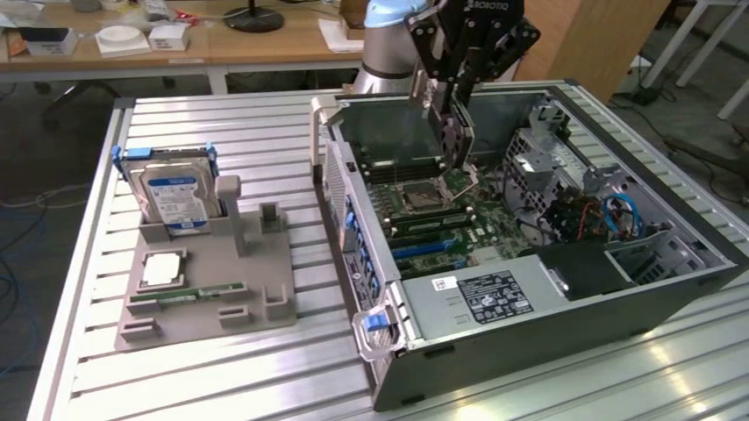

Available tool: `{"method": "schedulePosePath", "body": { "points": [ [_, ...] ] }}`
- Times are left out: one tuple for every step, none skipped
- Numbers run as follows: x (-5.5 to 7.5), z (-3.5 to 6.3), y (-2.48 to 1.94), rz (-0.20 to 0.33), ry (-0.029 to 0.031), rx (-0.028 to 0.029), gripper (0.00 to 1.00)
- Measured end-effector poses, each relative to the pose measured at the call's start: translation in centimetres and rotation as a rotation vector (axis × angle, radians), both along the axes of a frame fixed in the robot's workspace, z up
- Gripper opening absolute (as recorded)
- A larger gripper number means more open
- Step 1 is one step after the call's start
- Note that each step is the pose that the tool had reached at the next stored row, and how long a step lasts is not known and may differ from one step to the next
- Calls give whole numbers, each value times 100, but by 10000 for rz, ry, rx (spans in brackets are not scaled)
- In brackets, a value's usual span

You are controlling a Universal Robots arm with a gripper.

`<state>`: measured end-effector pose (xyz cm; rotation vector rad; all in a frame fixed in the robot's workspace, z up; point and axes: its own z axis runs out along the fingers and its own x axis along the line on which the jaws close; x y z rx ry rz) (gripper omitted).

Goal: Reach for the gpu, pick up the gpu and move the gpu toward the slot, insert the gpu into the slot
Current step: 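Pick up the gpu and move the gpu toward the slot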

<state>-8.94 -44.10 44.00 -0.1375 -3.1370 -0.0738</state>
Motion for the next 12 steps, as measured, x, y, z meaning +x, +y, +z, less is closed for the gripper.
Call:
{"method": "schedulePosePath", "body": {
  "points": [
    [26, 0, 0, 1, 4, 0, 26],
    [52, 0, 0, 2, 8, 1, 26],
    [78, 0, 0, 0, 12, 2, 26],
    [103, 0, 0, -1, 16, 3, 26],
    [130, 0, 0, -1, 21, 3, 26],
    [156, 0, 0, 0, 25, 4, 26],
    [184, 0, 0, 1, 29, 5, 26],
    [209, 0, -1, 2, 33, 7, 26],
    [233, 0, -1, 0, 37, 7, 26],
    [255, 0, 0, -1, 41, 8, 26],
    [276, 0, -1, 0, 45, 8, 26],
    [294, 0, -1, 0, 47, 7, 26]
  ]
}}
